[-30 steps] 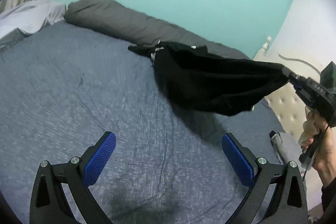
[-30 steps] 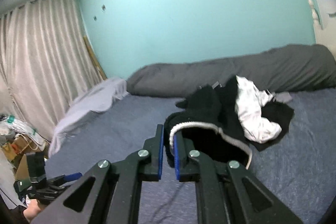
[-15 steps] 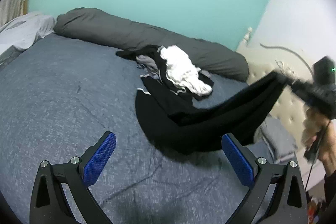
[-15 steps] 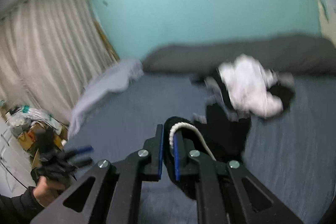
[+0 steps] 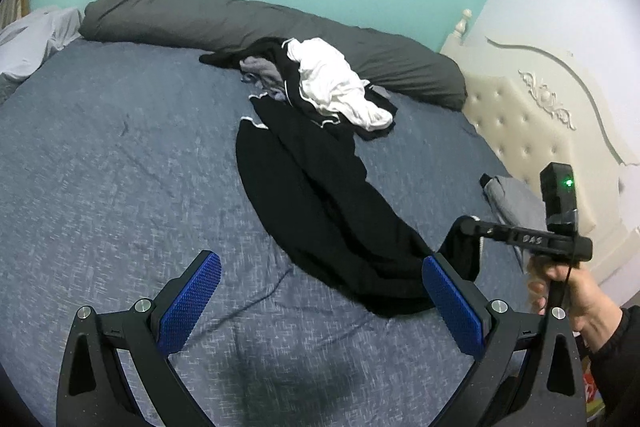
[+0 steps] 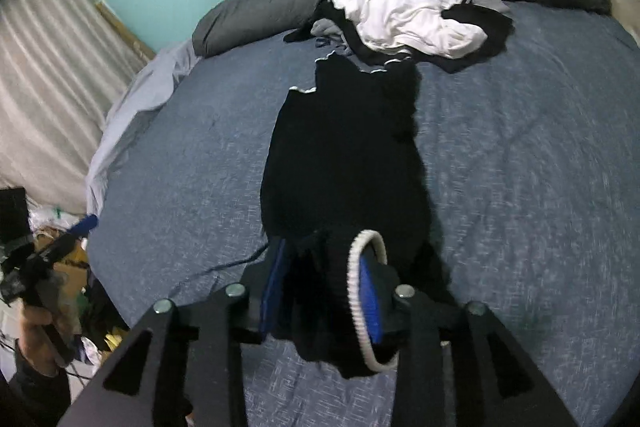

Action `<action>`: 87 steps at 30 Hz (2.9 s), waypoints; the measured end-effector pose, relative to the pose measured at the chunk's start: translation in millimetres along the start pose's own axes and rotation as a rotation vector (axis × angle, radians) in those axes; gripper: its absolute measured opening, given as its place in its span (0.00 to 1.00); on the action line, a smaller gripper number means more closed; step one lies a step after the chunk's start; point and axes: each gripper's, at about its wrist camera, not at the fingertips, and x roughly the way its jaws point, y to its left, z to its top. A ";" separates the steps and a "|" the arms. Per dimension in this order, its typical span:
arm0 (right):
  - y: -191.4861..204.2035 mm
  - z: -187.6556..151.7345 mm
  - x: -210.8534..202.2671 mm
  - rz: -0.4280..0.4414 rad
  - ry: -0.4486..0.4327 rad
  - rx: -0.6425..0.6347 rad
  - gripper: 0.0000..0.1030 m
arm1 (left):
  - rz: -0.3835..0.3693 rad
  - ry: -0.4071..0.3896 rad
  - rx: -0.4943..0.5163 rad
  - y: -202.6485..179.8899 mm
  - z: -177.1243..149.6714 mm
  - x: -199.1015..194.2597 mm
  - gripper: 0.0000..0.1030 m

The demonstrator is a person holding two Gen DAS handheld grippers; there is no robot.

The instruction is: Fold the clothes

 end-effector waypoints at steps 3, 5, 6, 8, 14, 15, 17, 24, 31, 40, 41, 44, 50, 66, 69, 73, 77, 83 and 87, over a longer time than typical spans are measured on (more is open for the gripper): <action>-18.4 -3.6 -16.9 0.025 -0.028 0.036 0.36 | -0.012 0.017 0.004 -3.1 -4.0 10.2 1.00; -28.7 -6.2 -26.2 0.040 -0.034 0.054 0.36 | -0.022 0.029 0.008 -7.2 -7.0 18.0 1.00; -32.8 -8.0 -30.6 0.034 -0.032 0.052 0.36 | -0.024 0.034 0.011 -9.8 -8.0 21.0 1.00; -39.1 -11.8 -37.2 0.017 -0.028 0.044 0.37 | -0.029 0.045 0.017 -14.5 -11.0 27.1 1.00; -65.7 -18.3 -51.9 -0.004 -0.056 0.096 0.37 | -0.038 0.068 0.034 -25.2 -14.6 38.5 1.00; -68.4 -18.3 -51.6 -0.003 -0.055 0.107 0.37 | -0.038 0.069 0.035 -26.4 -14.6 39.1 1.00; -73.8 -18.2 -51.0 -0.001 -0.053 0.127 0.37 | -0.037 0.069 0.034 -27.5 -13.8 39.3 1.00; -75.8 -20.2 -28.5 -0.125 0.036 0.042 0.37 | -0.028 0.063 0.031 -23.5 -13.3 34.0 1.00; -91.5 -41.3 4.9 -0.306 0.194 -0.059 0.37 | -0.020 0.072 0.014 -16.1 -18.6 36.6 1.00; -97.5 -58.9 37.9 -0.356 0.295 -0.201 0.37 | -0.023 0.079 0.010 -14.6 -20.3 43.2 1.00; -96.4 -58.5 40.0 -0.352 0.286 -0.216 0.37 | -0.021 0.082 0.010 -14.1 -20.5 44.4 1.00; -92.8 -55.1 43.9 -0.326 0.249 -0.251 0.37 | -0.017 0.088 0.006 -11.6 -20.3 47.8 1.00; -72.1 -43.4 51.9 -0.299 0.175 -0.353 0.37 | -0.016 0.094 0.000 -8.3 -19.6 53.2 1.00; -63.6 -61.0 62.3 -0.273 0.283 -0.488 0.37 | -0.021 0.090 -0.018 -0.7 -18.3 56.3 1.00; -50.5 -59.3 76.2 -0.285 0.276 -0.533 0.37 | -0.026 0.094 -0.008 -5.7 -20.2 56.6 1.00; -40.0 -54.8 91.2 -0.288 0.271 -0.544 0.37 | -0.023 0.101 -0.002 -6.9 -22.4 56.6 1.00; -40.2 -41.3 90.7 -0.237 0.255 -0.470 0.12 | -0.015 0.102 -0.011 -0.6 -23.7 54.7 1.00; -32.1 -17.8 64.5 -0.170 0.170 -0.371 0.08 | -0.011 0.097 -0.026 6.0 -25.5 49.8 1.00; -19.9 5.2 29.8 -0.128 0.067 -0.319 0.07 | -0.020 0.090 -0.027 2.3 -24.6 44.9 1.00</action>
